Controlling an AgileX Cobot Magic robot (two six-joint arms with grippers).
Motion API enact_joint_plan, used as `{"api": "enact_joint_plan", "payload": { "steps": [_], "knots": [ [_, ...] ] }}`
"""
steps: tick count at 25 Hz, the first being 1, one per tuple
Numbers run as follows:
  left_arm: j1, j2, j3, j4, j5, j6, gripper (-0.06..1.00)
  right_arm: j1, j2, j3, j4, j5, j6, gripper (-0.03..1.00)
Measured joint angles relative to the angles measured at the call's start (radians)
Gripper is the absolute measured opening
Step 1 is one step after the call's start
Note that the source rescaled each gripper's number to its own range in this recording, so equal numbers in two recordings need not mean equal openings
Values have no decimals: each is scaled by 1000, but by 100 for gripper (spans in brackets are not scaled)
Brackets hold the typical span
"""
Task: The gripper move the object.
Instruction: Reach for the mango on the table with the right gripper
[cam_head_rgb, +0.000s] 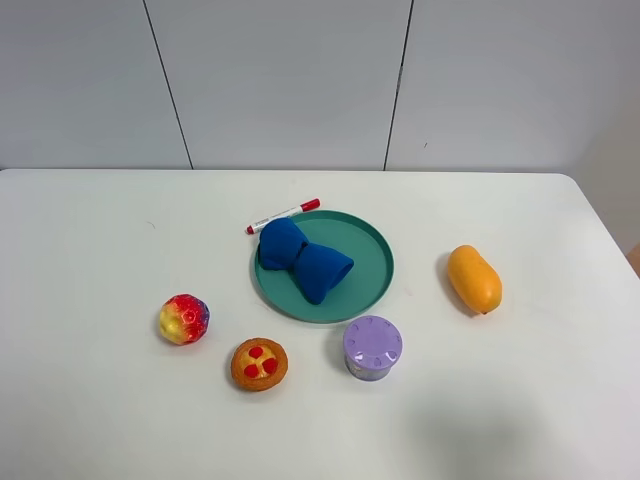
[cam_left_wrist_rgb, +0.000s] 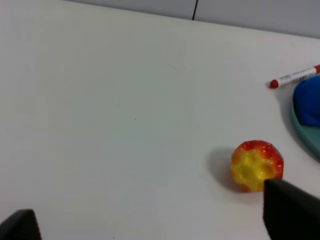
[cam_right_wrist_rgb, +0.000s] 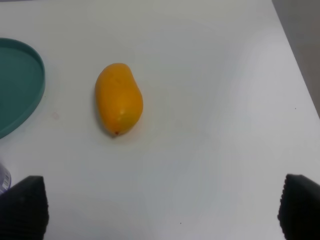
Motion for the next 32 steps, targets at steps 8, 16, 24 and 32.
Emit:
{"api": "enact_joint_plan", "payload": {
  "steps": [8,16,24,32],
  "knots": [
    [0,0,0,0,0,0,100,0,0,0,-1,0,1,76],
    [0,0,0,0,0,0,100,0,137,-146,-3,14,37,76],
    [0,0,0,0,0,0,100,-2,602,-316,-53,-30,36,76],
    [0,0,0,0,0,0,100,-3,1100,-419,-54,-133,9,76]
  ]
}}
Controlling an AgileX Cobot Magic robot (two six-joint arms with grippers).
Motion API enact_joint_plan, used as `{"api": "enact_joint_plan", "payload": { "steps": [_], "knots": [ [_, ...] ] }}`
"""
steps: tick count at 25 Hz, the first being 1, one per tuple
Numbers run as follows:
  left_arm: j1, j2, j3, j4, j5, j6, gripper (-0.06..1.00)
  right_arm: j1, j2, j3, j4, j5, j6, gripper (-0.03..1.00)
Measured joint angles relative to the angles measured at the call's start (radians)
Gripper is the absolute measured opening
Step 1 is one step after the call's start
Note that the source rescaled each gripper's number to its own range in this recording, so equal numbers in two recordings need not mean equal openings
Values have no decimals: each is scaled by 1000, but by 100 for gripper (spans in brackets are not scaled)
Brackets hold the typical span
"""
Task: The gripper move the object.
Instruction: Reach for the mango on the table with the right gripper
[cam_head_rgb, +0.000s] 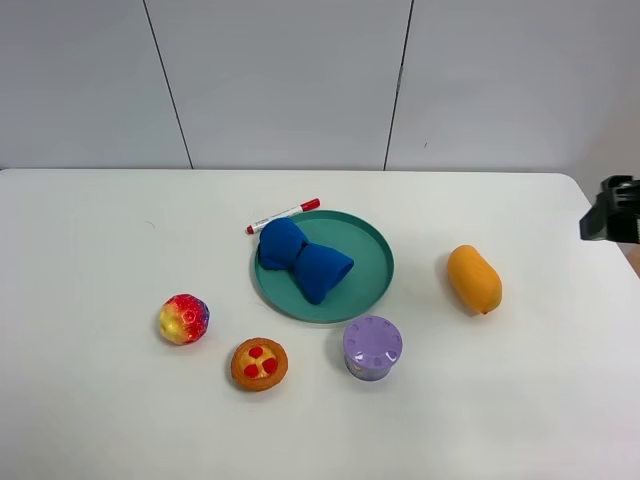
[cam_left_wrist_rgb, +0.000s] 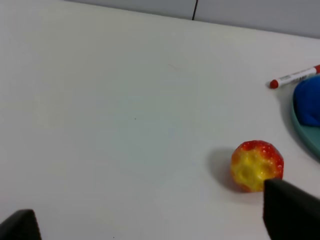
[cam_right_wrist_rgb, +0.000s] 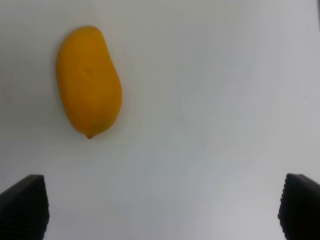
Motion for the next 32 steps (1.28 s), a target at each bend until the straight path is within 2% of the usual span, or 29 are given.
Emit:
{"api": "enact_joint_plan", "payload": {
  "steps": [2,4,6,11,29,30,31,32],
  "knots": [
    [0,0,0,0,0,0,100,0,101,-15,6,-27,-10,80],
    [0,0,0,0,0,0,100,0,179,-19,25,-71,-36,92],
    [0,0,0,0,0,0,100,1,250,-20,56,-134,-66,97],
    [0,0,0,0,0,0,100,14,382,-20,156,-273,-125,100],
    [0,0,0,0,0,0,100,21,719,-21,236,-461,-202,100],
    [0,0,0,0,0,0,100,25,730,-21,238,-463,-203,99],
    [0,0,0,0,0,0,100,29,739,-21,242,-464,-208,94],
    [0,0,0,0,0,0,100,30,745,-21,247,-471,-210,84]
  ]
}}
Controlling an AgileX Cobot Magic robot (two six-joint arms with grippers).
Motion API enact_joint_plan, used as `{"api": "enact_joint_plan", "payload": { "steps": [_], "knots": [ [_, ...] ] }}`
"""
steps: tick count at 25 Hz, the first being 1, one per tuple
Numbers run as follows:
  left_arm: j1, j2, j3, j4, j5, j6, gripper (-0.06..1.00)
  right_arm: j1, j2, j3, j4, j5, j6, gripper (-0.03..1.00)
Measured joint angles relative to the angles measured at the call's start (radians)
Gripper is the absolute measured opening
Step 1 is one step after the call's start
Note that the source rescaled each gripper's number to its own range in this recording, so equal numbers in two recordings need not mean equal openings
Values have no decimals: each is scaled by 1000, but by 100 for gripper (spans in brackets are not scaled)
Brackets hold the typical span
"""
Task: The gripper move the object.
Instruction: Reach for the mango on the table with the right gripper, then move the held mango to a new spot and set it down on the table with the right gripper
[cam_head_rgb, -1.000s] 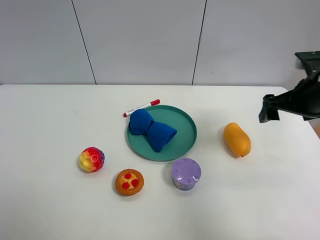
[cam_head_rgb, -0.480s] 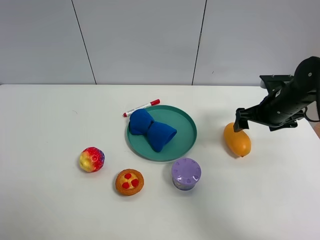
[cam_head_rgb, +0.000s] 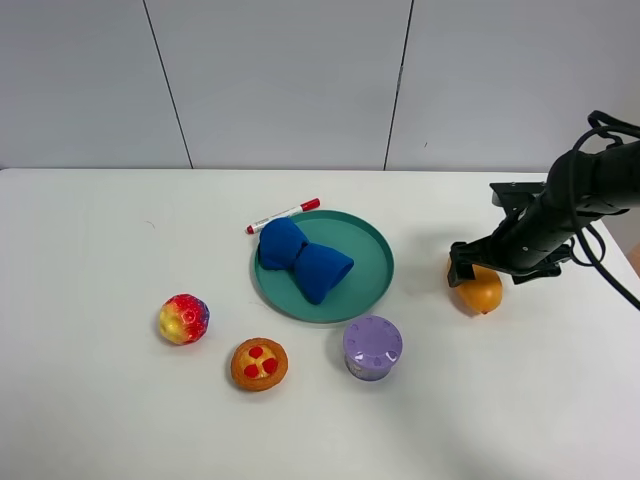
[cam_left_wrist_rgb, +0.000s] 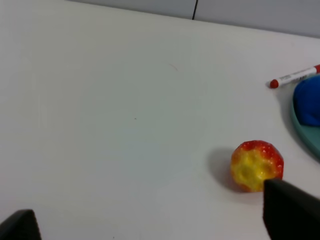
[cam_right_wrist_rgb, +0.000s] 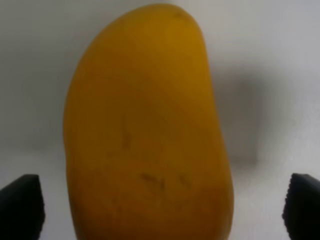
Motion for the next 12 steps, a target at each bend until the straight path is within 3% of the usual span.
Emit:
{"api": "enact_joint_plan", "payload": {
  "steps": [6,12],
  "knots": [
    [0,0,0,0,0,0,100,1,14,0,4,-26,-1,0],
    [0,0,0,0,0,0,100,1,16,0,4,-35,-10,0]
  ]
}}
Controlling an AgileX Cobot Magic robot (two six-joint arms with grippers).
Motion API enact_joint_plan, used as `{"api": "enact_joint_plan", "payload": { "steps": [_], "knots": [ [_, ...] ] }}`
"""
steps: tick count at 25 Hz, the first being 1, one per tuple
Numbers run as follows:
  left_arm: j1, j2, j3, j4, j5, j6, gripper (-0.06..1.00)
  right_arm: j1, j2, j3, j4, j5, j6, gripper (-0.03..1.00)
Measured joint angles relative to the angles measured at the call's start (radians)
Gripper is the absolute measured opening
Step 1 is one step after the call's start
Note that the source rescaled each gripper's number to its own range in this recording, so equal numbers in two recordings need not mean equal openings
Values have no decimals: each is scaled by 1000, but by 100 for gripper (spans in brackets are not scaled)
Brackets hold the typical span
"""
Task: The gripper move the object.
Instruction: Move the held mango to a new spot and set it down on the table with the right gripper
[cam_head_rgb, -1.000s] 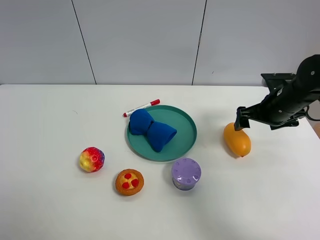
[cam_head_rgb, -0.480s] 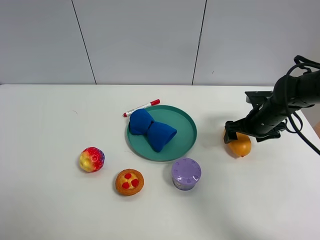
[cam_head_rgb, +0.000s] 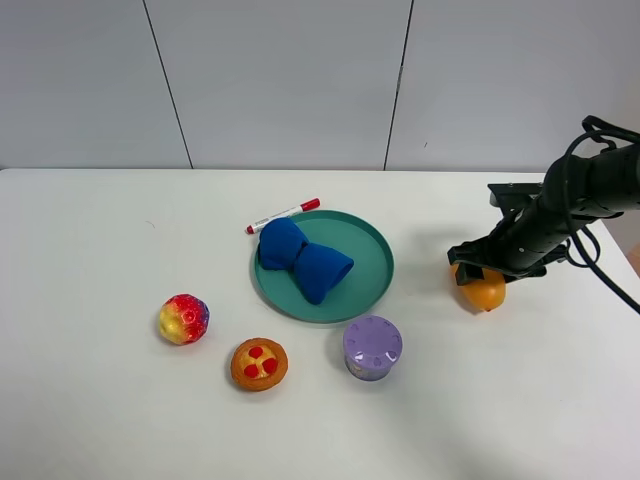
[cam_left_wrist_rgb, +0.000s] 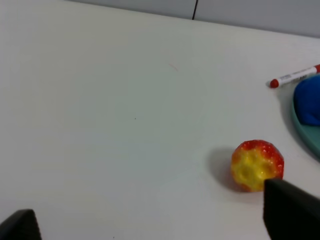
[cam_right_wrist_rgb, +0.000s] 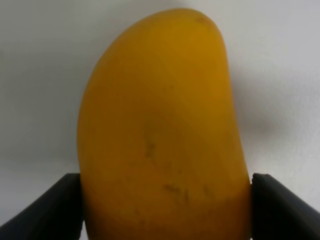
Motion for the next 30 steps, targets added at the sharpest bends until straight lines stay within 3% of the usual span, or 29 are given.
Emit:
{"api": "enact_joint_plan", "payload": {
  "steps": [6,10,17,26,30],
  "knots": [
    [0,0,0,0,0,0,100,22,-97,-2,5,37,-9,0],
    [0,0,0,0,0,0,100,136,-239,-91,30,71,-8,0],
    [0,0,0,0,0,0,100,364,-144,-516,45,247,47,0],
    [0,0,0,0,0,0,100,608,252,-1106,44,438,74,0],
    [0,0,0,0,0,0,100,676,410,-1283,56,482,74,0]
  ]
}}
